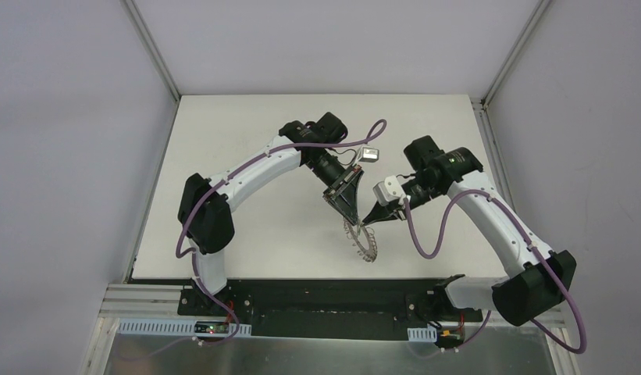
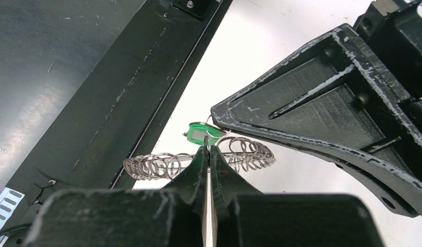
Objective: Put the keys on the keyring
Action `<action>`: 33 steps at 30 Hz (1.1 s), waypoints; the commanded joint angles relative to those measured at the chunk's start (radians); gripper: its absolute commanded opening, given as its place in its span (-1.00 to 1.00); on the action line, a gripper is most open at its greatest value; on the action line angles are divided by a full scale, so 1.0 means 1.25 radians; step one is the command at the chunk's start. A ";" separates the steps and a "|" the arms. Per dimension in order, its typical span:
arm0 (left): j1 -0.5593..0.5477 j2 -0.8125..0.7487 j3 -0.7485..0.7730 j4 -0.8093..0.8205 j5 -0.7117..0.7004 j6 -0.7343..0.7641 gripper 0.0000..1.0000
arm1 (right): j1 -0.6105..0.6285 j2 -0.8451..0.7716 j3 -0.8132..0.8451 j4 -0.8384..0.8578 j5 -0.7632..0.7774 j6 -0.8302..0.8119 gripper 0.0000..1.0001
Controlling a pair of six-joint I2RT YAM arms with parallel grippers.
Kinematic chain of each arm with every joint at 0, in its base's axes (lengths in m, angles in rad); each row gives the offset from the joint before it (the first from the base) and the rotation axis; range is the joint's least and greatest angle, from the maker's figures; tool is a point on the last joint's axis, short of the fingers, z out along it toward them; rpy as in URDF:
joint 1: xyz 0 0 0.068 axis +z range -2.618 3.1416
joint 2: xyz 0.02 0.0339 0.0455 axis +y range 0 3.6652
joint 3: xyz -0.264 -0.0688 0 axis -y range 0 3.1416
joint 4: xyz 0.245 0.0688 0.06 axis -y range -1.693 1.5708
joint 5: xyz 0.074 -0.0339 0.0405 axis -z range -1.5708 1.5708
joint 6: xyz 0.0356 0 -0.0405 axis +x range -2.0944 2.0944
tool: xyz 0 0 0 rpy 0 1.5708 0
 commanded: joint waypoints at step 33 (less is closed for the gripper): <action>-0.008 -0.007 -0.038 0.041 0.038 0.001 -1.00 | 0.005 -0.034 -0.014 0.053 0.005 0.044 -1.00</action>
